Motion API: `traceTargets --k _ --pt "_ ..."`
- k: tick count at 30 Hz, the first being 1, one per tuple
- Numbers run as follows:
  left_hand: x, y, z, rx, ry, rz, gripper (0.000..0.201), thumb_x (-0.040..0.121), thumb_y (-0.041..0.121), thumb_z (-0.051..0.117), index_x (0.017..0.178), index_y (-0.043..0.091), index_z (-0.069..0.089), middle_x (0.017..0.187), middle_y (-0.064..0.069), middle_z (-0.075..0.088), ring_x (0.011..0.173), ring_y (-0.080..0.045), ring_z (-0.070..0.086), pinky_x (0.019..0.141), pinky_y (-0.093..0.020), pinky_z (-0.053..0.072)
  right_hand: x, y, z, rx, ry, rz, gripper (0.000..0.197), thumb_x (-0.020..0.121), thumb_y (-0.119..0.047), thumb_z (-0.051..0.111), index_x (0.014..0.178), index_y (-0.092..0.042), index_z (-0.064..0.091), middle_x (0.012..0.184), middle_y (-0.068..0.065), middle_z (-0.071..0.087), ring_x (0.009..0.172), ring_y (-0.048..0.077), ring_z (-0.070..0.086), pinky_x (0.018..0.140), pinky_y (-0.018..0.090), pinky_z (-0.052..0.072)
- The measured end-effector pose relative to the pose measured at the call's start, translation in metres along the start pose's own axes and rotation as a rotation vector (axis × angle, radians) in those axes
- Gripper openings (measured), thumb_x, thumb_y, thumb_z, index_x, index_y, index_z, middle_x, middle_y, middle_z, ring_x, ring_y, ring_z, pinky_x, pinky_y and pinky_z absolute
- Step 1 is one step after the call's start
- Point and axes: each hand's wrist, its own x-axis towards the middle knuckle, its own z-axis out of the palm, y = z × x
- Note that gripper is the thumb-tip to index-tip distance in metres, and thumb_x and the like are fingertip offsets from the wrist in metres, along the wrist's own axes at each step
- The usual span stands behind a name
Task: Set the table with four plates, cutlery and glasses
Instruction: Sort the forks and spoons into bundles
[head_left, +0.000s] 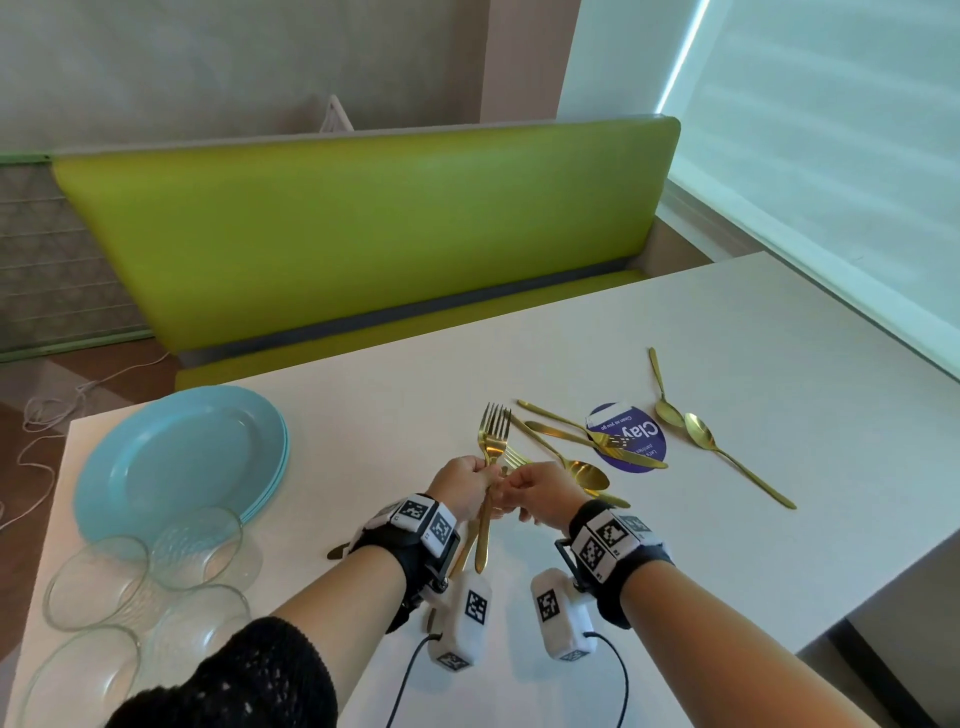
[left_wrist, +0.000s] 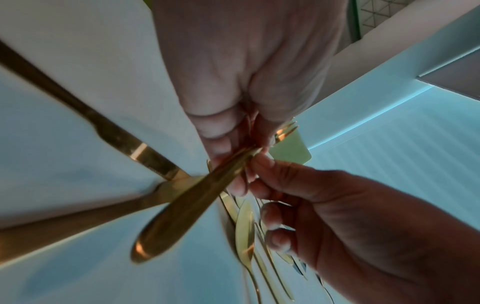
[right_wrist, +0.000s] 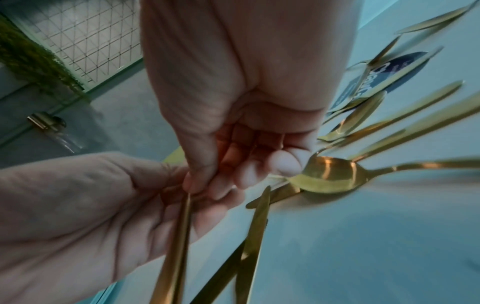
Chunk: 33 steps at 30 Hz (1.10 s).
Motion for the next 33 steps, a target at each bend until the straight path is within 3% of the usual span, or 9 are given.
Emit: traceTargets --k 2,5,8,13,17,24,29,31,33 --pt "0.003 0.001 -0.002 -0.018 0.052 0.001 0.017 0.099 0.017 0.042 0.089 0.008 0.053 0.08 -0.009 0.065 0.07 -0.026 0.063 0.072 -0.041 0.057 0.004 0.003 -0.014 -0.055 0.112 -0.005 0.02 0.083 -0.022 0.068 0.065 -0.023 0.06 0.072 -0.004 0.063 0.064 0.01 0.054 0.061 0.02 0.045" --pt "0.008 0.002 -0.008 -0.047 0.134 0.005 0.016 0.1 0.015 0.038 0.095 0.005 0.05 0.075 -0.008 0.059 0.061 -0.018 0.056 0.056 -0.027 0.05 0.014 0.011 -0.039 -0.284 0.279 0.03 0.006 0.085 -0.022 0.065 0.082 -0.017 0.067 0.09 0.002 0.068 0.083 0.016 0.059 0.072 0.024 0.046" --pt "0.011 0.002 -0.015 -0.036 0.155 0.007 0.023 0.1 0.014 0.038 0.081 0.009 0.05 0.07 -0.006 0.052 0.058 -0.015 0.046 0.056 -0.025 0.043 0.022 0.023 -0.049 -0.466 0.307 0.103 0.012 0.088 -0.02 0.061 0.098 -0.017 0.067 0.101 0.002 0.066 0.091 0.018 0.06 0.075 0.025 0.049" --pt "0.016 -0.002 -0.022 -0.016 0.168 -0.018 0.02 0.1 0.013 0.035 0.089 0.012 0.052 0.07 -0.002 0.048 0.059 -0.012 0.044 0.055 -0.023 0.038 0.036 0.03 -0.04 -0.809 0.24 0.05 0.023 0.093 -0.018 0.053 0.112 -0.017 0.066 0.113 0.003 0.065 0.102 0.018 0.063 0.082 0.026 0.054" --pt "0.017 -0.006 -0.025 -0.012 0.182 -0.029 0.023 0.1 0.012 0.033 0.09 0.009 0.053 0.069 -0.003 0.049 0.058 -0.012 0.044 0.052 -0.022 0.036 0.043 0.031 -0.035 -0.898 0.245 0.057 0.025 0.095 -0.017 0.049 0.115 -0.015 0.064 0.115 0.005 0.063 0.104 0.019 0.062 0.079 0.024 0.051" --pt "0.018 -0.001 -0.029 -0.062 0.258 -0.041 0.03 0.1 0.014 0.029 0.081 0.008 0.051 0.066 -0.005 0.049 0.055 -0.014 0.043 0.05 -0.023 0.034 0.046 0.016 -0.04 -0.602 0.246 0.066 0.022 0.091 -0.023 0.056 0.106 -0.01 0.067 0.109 0.007 0.067 0.101 0.022 0.063 0.082 0.029 0.053" --pt "0.022 0.008 -0.028 -0.087 0.278 -0.002 0.026 0.101 0.016 0.03 0.088 0.007 0.05 0.07 -0.006 0.054 0.058 -0.015 0.048 0.053 -0.024 0.041 0.045 -0.013 -0.047 -0.127 0.359 -0.055 0.012 0.087 -0.026 0.062 0.076 -0.022 0.063 0.083 -0.001 0.064 0.078 0.016 0.056 0.068 0.025 0.042" --pt "0.023 0.014 -0.023 -0.124 0.248 0.002 0.024 0.101 0.016 0.031 0.092 0.004 0.049 0.073 -0.008 0.056 0.061 -0.017 0.052 0.055 -0.025 0.043 0.044 -0.025 -0.048 -0.003 0.327 -0.077 0.017 0.085 -0.029 0.065 0.069 -0.027 0.061 0.076 -0.005 0.064 0.073 0.013 0.056 0.066 0.025 0.042" --pt "0.022 0.02 -0.017 -0.167 0.217 -0.001 0.026 0.102 0.015 0.032 0.086 0.005 0.05 0.075 -0.01 0.058 0.063 -0.019 0.056 0.058 -0.027 0.047 0.041 -0.034 -0.047 0.197 0.224 -0.053 0.016 0.085 -0.025 0.066 0.069 -0.024 0.063 0.07 -0.007 0.062 0.061 0.01 0.05 0.056 0.023 0.04"
